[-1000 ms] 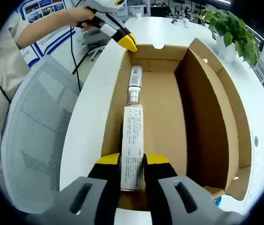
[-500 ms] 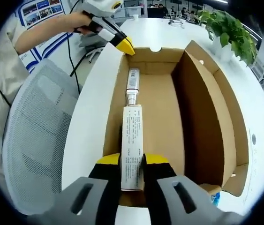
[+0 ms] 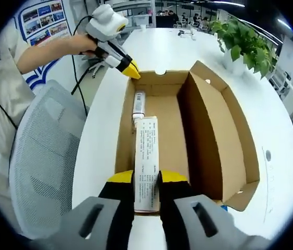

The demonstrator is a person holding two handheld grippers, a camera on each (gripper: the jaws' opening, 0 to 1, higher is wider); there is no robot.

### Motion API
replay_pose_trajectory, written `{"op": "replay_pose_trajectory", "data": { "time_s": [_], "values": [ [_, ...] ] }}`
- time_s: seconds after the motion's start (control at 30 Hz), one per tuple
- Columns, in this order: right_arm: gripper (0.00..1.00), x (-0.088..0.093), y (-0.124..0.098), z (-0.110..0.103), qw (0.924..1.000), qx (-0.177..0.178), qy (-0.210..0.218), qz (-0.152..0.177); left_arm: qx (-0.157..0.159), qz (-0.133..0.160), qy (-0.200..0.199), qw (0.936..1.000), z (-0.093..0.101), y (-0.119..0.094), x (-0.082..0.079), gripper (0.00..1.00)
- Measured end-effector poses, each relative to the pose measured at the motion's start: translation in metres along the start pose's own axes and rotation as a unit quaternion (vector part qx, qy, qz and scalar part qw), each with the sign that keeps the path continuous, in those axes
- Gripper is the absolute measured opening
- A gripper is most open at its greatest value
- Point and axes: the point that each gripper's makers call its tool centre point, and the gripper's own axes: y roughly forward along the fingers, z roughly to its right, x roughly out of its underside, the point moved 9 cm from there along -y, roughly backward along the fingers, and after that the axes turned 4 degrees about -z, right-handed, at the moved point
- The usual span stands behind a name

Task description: Operate the shoe box by opening the lid, removing the specified soft item, and placing it in the target area until the item is outside and the box remains undamaged.

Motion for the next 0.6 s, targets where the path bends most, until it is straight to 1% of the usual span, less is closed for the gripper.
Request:
{"op": "replay_pose_trajectory", "data": {
  "time_s": [0.3,0.43,0.6],
  "values": [
    [0.14,-0.013,-0.029,-0.004,0.9995,0.016,-0.026,0.001,-0.004,-0.002,0.000,1.0000,0.000,-0.001,0.000,0.01],
    [0.14,-0.014,-0.040,-0.003,0.9992,0.021,-0.034,0.000,-0.005,-0.002,0.000,1.0000,0.001,-0.001,0.000,0.01],
    [0.14,-0.010,-0.055,-0.001,0.9987,0.028,-0.043,-0.003,-0.005,-0.002,0.001,1.0000,0.001,-0.001,0.000,0.01]
  ]
}}
